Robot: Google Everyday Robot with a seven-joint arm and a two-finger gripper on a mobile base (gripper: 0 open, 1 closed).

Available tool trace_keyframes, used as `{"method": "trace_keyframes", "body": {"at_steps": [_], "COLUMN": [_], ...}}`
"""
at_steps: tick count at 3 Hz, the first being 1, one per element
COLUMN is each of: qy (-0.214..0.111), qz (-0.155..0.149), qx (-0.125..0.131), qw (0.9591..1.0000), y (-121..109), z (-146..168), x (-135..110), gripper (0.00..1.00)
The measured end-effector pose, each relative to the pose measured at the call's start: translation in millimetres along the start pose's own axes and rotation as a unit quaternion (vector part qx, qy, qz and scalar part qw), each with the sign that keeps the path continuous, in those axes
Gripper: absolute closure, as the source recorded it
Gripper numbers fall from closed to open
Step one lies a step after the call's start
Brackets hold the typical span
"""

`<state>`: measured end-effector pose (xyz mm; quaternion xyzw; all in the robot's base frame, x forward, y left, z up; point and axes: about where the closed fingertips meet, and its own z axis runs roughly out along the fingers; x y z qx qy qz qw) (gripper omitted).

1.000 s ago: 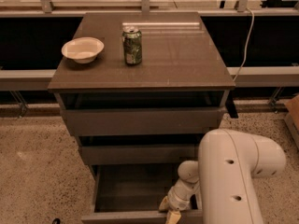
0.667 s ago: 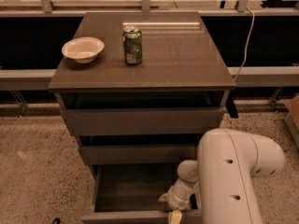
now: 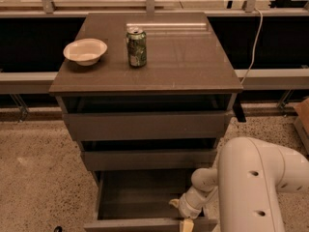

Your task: Open bottom drawer

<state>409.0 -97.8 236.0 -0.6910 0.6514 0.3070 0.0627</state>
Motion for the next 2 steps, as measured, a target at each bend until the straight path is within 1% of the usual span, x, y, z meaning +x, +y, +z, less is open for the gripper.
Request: {"method": "trace_keyframes", "body": {"at_steps": [1,2], "qy": [-0.069,-0.062], "qz": [-0.022,-0.022], "qx": [0.035,0.031], "qw": [0.9968,0.9973], "y": [1.9,4.1], "z": [-20.8,-17.4], "x": [11.6,12.6], "gripper": [0.0,0.0]}}
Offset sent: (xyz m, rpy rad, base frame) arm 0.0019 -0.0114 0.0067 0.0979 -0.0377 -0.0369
